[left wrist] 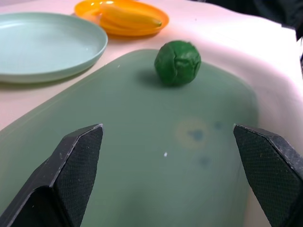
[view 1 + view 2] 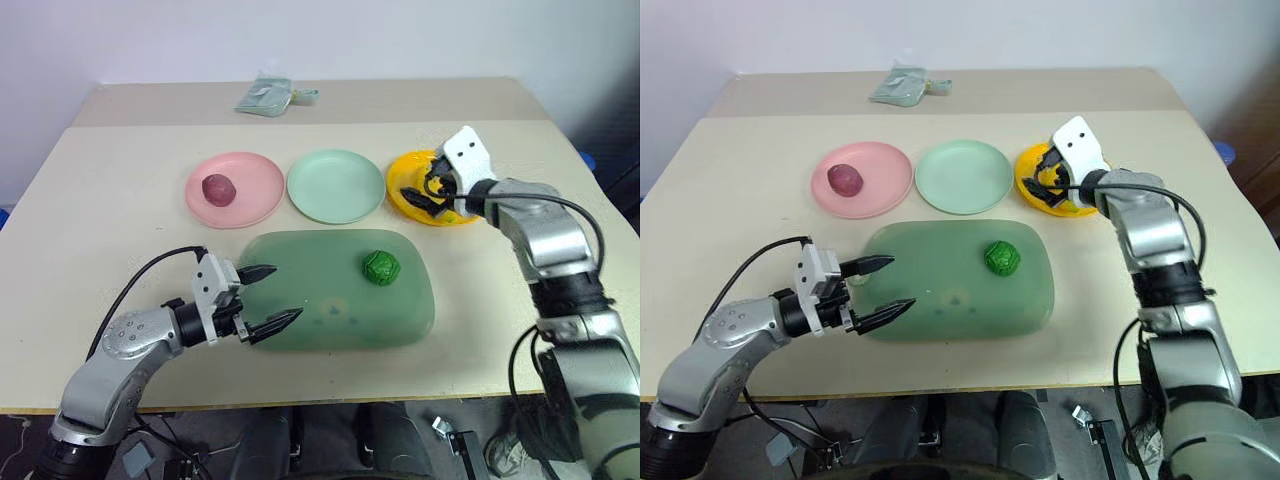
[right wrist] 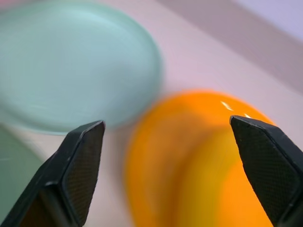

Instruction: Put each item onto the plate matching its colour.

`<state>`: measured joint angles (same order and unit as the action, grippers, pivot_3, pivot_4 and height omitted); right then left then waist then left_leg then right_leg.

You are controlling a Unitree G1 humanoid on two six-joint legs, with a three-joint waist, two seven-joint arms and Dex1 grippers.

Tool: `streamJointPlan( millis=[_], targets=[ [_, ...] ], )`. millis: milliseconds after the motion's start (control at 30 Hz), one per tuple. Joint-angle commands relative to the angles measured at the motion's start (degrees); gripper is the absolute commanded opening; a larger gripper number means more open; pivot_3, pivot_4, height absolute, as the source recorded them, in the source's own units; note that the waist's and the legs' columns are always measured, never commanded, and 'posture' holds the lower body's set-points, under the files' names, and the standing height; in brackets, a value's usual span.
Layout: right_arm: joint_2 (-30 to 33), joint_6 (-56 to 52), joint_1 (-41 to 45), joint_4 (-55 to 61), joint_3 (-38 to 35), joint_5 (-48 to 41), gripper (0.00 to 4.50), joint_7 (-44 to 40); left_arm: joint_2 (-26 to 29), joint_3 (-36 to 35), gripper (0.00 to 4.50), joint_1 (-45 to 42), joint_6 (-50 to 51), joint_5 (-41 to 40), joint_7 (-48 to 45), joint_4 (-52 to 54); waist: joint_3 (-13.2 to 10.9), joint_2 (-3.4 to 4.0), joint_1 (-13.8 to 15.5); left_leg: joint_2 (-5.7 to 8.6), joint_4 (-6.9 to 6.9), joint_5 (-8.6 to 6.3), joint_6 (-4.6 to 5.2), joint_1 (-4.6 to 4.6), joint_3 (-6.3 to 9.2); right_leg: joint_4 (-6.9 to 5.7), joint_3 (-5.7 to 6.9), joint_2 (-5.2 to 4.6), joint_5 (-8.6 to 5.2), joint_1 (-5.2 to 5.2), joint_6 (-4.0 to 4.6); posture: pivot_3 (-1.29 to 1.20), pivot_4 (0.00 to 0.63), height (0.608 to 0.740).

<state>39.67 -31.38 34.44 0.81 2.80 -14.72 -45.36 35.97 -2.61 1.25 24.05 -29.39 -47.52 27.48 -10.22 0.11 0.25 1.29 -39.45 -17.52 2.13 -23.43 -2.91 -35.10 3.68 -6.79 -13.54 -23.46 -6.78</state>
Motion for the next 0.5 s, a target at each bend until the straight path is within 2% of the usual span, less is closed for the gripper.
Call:
streamJointPlan(
  millis=[33,167,467,500],
  targets=[
    [3.53,-1.12,-7.97,15.06,-0.37,-7.80,4.42,-9.79,0.67,-1.37,4.50,-0.69,-1.73,-0.41,-1.30,0.19,0.00,0.00,0.20,-0.01,0.00,0.00,0.00,0.01,0.00,0.00,0.00,0.00,0.00,0.01,0.00,0.00,0.150,0.740],
    [4.12,-1.59,-12.14,16.21,4.27,-2.60,4.42,-7.25,0.18,-0.33,4.50,-1.81,-1.85,-0.30,-1.80,-0.33,0.00,-0.01,0.25,-0.03,-0.18,-0.01,0.00,0.05,-0.01,-0.11,-0.02,-0.03,0.00,0.04,0.00,0.00,0.150,0.740],
    [1.15,-0.76,-10.41,10.15,7.03,3.10,4.42,-2.95,-0.43,0.78,4.50,-2.03,-1.44,-0.35,-1.59,0.68,0.00,-0.01,0.47,-0.02,-0.23,-0.01,-0.01,0.02,0.01,-0.13,-0.02,-0.04,0.00,0.03,0.02,0.00,0.150,0.740],
    [1.00,-0.60,-10.27,10.10,6.78,2.96,3.88,-3.12,-0.41,0.85,4.50,-1.93,-1.42,-0.38,-1.50,0.84,0.00,-0.01,0.47,-0.02,-0.23,-0.01,-0.01,0.02,0.01,-0.13,-0.02,-0.03,0.00,0.03,0.02,0.00,0.150,0.740]
  ],
)
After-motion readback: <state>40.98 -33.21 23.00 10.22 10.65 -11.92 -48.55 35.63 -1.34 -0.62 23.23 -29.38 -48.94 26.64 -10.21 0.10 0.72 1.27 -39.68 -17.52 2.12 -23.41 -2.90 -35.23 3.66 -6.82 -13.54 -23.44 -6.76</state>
